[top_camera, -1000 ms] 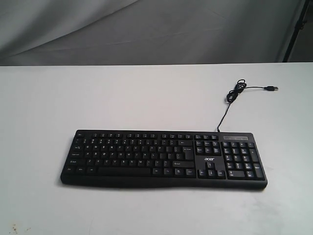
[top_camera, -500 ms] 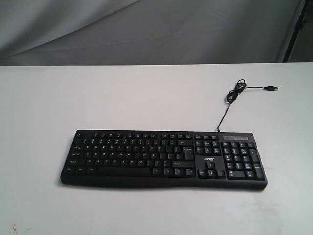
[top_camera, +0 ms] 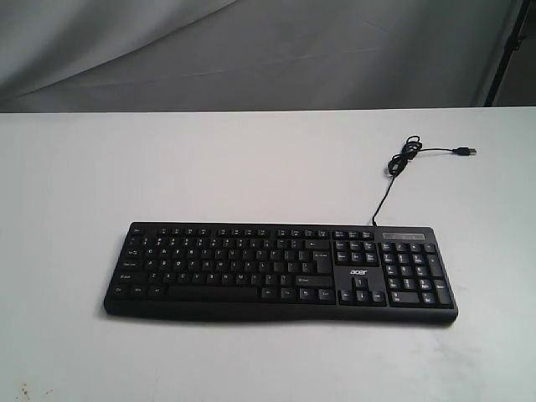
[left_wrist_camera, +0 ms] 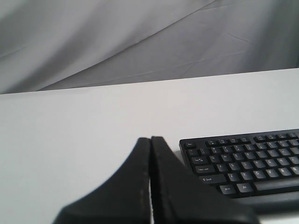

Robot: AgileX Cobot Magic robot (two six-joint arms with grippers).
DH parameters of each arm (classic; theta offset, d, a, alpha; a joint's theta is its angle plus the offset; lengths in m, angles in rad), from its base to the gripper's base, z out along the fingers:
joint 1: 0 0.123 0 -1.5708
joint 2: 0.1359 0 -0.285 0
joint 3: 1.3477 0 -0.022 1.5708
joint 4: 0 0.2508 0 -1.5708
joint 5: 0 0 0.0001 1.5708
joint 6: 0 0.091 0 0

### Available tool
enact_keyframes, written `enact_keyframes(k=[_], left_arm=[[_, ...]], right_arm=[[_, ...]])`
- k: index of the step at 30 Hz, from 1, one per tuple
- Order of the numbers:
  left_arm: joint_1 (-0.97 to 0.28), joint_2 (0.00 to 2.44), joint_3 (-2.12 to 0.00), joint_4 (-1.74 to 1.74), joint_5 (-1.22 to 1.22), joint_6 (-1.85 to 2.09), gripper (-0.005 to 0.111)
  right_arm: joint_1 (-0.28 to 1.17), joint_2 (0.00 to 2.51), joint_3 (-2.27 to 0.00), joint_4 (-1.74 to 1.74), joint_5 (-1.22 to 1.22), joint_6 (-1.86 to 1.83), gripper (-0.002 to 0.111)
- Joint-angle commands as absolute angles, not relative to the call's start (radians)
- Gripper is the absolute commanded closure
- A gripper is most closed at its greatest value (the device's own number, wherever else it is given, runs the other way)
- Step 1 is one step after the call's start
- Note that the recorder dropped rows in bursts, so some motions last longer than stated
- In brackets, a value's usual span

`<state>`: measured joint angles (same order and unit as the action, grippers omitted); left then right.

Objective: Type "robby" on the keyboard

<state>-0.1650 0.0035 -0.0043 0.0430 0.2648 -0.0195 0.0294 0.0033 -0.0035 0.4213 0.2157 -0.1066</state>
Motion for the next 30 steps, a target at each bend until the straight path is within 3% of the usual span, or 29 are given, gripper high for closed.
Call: enact_keyframes(k=[1,7,16,30], left_arm=[[-0.171,0.000,0.000,0.048,0.259,-0.022,0.107],[-0.171,0.000,0.000,0.048,0.259,-0.022,0.107],[-0.171,0.000,0.000,0.048,0.259,-0.022,0.107],[-0.171,0.000,0.000,0.048,0.259,-0.022,0.107]], right_arm=[[0.020,0.000,0.000,0.429,0.199,-0.036,0.108],[0.020,0.000,0.000,0.359,0.195,0.024,0.108],[0.020,0.000,0.000,-0.022,0.286,0.024,0.108],[0.020,0.000,0.000,-0.012,0.345,0.027,0.108]])
